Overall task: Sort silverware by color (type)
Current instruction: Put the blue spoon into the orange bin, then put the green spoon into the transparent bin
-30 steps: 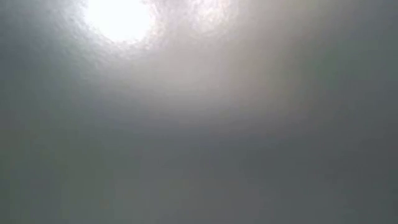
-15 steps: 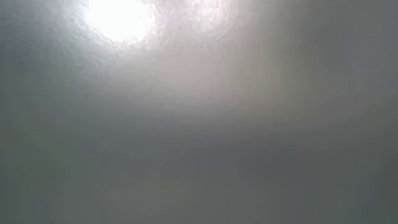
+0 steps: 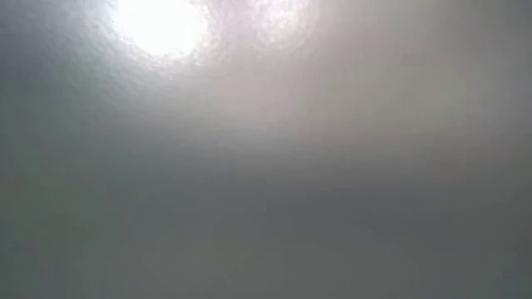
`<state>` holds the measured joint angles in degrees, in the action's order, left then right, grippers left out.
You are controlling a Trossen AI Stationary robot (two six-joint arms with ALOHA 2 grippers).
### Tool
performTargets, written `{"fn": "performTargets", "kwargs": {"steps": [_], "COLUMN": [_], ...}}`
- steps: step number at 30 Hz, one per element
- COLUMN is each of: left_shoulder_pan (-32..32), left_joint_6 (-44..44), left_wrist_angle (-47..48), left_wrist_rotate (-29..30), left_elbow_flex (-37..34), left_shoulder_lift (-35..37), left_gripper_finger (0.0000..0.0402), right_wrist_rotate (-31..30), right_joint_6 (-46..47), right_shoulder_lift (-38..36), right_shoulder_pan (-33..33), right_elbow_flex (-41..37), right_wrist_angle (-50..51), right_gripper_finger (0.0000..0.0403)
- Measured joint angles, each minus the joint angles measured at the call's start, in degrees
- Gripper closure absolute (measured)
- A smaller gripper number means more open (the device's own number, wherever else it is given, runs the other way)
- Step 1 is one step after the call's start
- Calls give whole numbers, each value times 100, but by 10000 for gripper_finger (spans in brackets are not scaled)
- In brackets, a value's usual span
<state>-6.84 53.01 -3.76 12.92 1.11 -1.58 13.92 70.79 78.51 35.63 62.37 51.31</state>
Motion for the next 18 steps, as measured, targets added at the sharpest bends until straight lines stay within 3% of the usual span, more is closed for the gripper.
{"fn": "performTargets", "kwargs": {"steps": [8,13,18], "left_shoulder_pan": [0,-1,-1], "left_joint_6": [-2,1,-1], "left_wrist_angle": [1,1,-1], "left_wrist_rotate": [-1,1,1], "left_elbow_flex": [2,1,-1], "left_shoulder_lift": [2,1,2], "left_gripper_finger": [269,269,269], "right_wrist_rotate": [175,252,257], "right_joint_6": [550,373,151], "right_shoulder_lift": [1092,1323,1245], "right_shoulder_pan": [451,439,292], "right_elbow_flex": [211,469,737], "right_wrist_angle": [43,74,802], "right_gripper_finger": [384,340,295]}}
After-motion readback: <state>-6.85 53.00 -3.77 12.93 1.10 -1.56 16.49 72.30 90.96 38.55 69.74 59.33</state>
